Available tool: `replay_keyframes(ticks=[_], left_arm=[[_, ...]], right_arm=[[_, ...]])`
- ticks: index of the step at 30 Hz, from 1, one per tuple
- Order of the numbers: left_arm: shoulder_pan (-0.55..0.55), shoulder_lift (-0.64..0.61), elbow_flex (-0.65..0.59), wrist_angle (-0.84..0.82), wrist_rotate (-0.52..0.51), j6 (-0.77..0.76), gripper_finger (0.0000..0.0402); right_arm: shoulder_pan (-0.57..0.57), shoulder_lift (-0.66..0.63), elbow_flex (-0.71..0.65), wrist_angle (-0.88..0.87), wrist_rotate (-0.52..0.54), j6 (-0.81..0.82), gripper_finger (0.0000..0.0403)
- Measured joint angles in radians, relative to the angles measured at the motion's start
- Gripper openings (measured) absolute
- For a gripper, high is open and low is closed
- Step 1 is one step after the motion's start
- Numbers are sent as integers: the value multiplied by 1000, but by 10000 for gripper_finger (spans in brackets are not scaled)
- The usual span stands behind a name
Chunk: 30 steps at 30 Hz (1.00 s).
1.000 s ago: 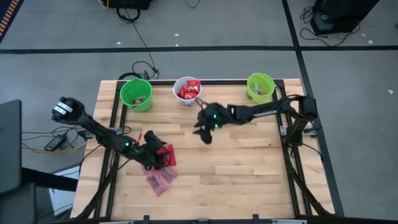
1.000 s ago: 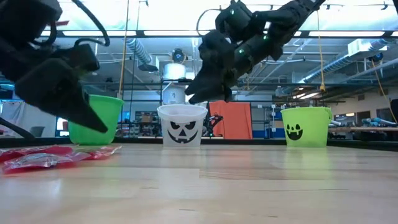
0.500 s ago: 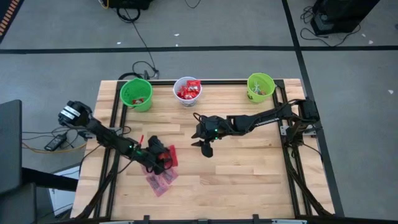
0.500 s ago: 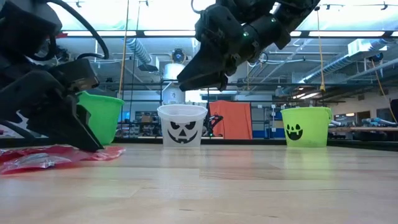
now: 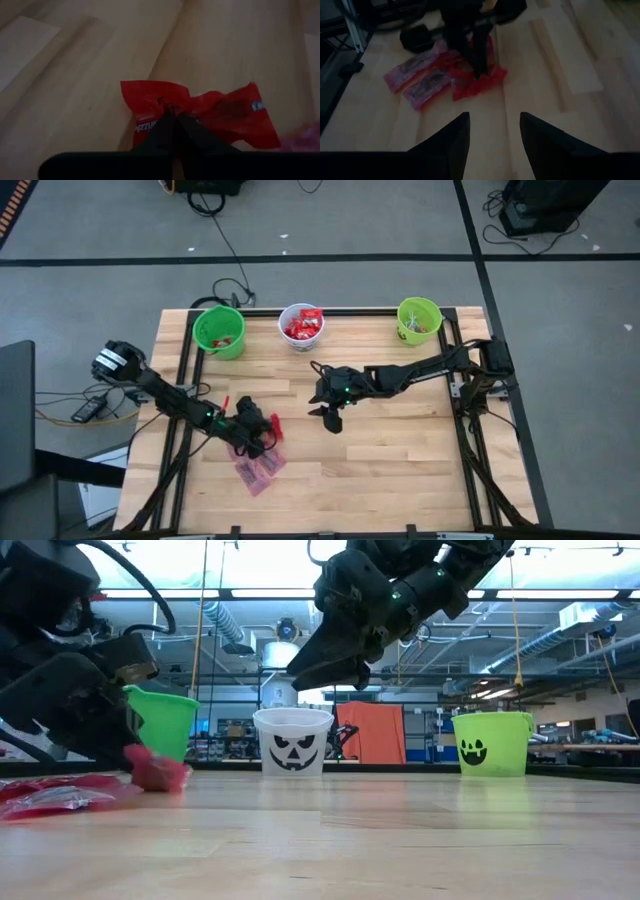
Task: Sort candy by brand, put in halloween buckets
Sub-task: Put the pink candy into the green bucket
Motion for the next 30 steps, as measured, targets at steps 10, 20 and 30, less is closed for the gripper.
replay_keyframes(ticks=[10,20,30], left_arm=[[114,-301,2,-158,-87,20,3],[287,-510,203,-668,-205,23,3],[448,-549,484,-1141,-344,119,7]], right_arm=[[126,0,-1,-105,51,25,170],[202,0,-1,-124,89,2,165],[204,0,-1,-136,123,-1,165]])
